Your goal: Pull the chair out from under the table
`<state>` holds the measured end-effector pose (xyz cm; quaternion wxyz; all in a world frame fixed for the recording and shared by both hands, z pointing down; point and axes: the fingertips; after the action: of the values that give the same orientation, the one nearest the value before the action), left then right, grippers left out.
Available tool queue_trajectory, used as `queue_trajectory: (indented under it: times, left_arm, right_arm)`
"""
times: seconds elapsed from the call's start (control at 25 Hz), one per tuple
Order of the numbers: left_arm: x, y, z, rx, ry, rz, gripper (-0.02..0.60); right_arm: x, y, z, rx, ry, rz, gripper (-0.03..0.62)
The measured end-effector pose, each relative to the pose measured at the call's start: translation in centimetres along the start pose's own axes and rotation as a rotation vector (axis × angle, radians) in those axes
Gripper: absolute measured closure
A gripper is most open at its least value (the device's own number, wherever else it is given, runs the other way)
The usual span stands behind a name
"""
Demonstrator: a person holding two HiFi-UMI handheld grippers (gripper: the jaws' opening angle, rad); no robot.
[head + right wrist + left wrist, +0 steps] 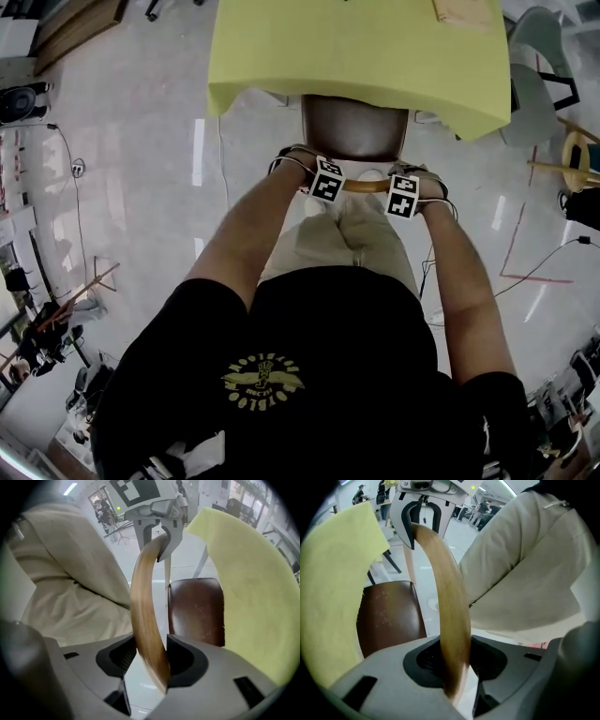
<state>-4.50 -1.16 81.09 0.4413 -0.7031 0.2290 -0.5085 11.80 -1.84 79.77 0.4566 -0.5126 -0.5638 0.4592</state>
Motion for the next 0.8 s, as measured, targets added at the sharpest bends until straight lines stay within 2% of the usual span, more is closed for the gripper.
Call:
queue_trajectory:
  times: [0.32,0.52,0.8]
  left_arm:
    - [-7.5,-4.2,-0.5,0.022,-0.067,0.015,0.456]
    - [-10.5,-6.1,0.9,0.027,-0.086,0.009,0.456]
    - [-13.4,-8.1,2.5,0.025,-0.08,-0.007,0.456]
  right_arm:
    - [8.9,0.0,3.5,0.025,-0.079,-0.023,0.399]
    - [13.2,0.2,3.3,0.018,-0.101,-0.005,0.401]
    - [16.8,0.4,3.0,0.007,-0.108,-0.012,0.399]
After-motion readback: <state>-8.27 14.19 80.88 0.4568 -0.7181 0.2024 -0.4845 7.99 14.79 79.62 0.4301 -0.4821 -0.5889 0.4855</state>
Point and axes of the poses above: the fingertips, and each gripper's own axes: y backward along the fingers, x to its left, z out of its top, and after that the axes turned 11 degrees about -z, right-handed
